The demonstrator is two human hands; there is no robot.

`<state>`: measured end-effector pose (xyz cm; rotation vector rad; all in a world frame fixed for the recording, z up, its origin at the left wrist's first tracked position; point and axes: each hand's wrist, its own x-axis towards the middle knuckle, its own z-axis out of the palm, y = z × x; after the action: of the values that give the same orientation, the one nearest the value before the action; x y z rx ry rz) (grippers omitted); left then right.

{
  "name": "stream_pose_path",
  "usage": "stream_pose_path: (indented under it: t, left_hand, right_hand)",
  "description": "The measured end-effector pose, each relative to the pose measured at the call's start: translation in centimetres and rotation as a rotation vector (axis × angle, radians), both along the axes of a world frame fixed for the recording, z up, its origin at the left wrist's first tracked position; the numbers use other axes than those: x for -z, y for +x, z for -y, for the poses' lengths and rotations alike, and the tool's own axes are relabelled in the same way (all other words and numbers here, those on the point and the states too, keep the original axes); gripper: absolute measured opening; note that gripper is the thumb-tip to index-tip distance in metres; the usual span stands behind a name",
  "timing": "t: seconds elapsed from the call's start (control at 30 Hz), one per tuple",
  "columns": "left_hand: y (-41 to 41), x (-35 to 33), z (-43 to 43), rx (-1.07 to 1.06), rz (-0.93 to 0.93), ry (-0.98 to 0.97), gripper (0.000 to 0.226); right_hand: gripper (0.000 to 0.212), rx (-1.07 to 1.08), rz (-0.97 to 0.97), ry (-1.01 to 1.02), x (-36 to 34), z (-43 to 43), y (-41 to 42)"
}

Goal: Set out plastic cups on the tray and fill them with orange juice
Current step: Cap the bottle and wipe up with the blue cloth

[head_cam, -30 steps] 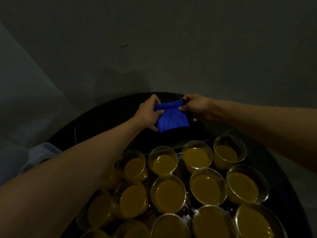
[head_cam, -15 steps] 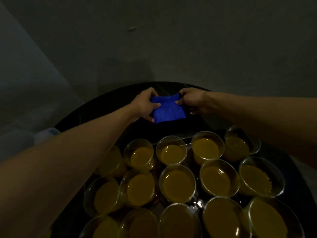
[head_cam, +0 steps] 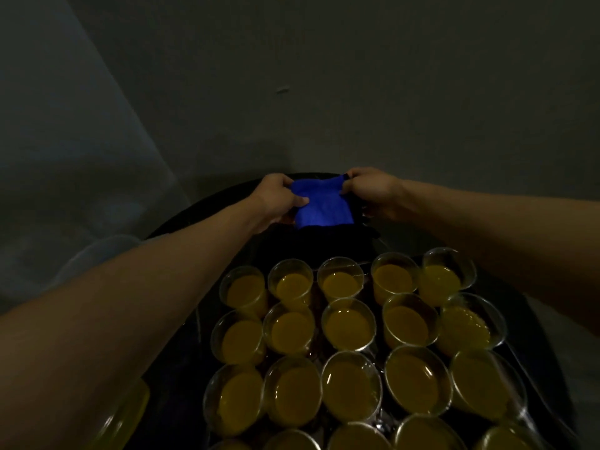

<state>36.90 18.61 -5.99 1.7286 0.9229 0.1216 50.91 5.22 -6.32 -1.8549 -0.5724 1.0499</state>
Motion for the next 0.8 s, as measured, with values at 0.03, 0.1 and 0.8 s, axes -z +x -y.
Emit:
stream_pose_path:
  t: [0.03,0.1,0.8]
  left_hand:
    - [-0.3,-0.3,0.2,-0.019,0.011,0.013,0.035]
    - [-1.0,-0.8,0.4,-0.04,0.034,0.052,0.022]
    - [-0.9,0.9,1.4,-0.037,0.045,0.043,0.026]
  right_hand:
    - [0.027,0.006,-0.006,0.008,-0.4,0.2,-0.3]
    - [0.027,0.016,-0.01,0.024,-1.1,0.7,-1.0]
    - [0.037,0.109,0.302,-0.151,1.1,-0.5,-0.7]
